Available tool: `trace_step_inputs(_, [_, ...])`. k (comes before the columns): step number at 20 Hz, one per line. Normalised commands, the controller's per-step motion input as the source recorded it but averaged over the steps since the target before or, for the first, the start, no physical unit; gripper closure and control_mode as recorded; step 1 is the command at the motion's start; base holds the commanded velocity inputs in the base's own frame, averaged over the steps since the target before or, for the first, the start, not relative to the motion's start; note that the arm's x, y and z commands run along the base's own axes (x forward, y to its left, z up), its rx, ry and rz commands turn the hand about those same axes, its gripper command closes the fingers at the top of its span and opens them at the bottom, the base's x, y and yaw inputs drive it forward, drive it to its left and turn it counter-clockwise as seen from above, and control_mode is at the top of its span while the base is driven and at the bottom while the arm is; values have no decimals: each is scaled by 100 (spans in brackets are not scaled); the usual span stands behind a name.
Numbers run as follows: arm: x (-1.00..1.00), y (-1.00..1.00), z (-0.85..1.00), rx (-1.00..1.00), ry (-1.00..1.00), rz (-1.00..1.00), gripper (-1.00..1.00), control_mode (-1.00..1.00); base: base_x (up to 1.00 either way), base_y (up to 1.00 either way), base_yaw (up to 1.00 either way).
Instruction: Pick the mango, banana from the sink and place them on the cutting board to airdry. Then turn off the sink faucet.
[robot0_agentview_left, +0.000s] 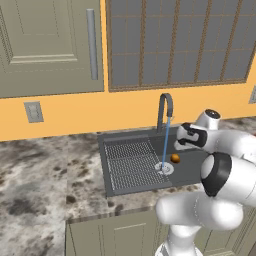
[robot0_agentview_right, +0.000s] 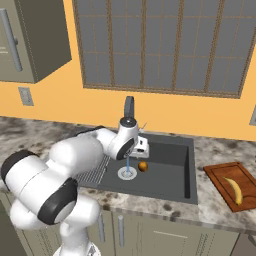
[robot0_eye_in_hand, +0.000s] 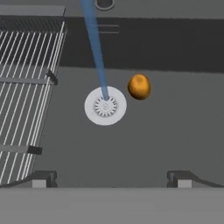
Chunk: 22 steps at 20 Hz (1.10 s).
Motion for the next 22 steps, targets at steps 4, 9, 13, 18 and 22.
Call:
trace_step_inputs(4, [26,0,-24,0,2,-3,-100,-100,0,0,0])
trace_step_inputs(9, [22,0,-21,1,1,-3,-100,-100,0,0,0])
trace_step_inputs(13, [18,0,-17,3,0,-2,-100,-100,0,0,0])
trace_step_inputs(18, [23,0,-19,3,0,-2,-100,-100,0,0,0])
trace_step_inputs(22, [25,0,-18,3,0,-3,-100,-100,0,0,0])
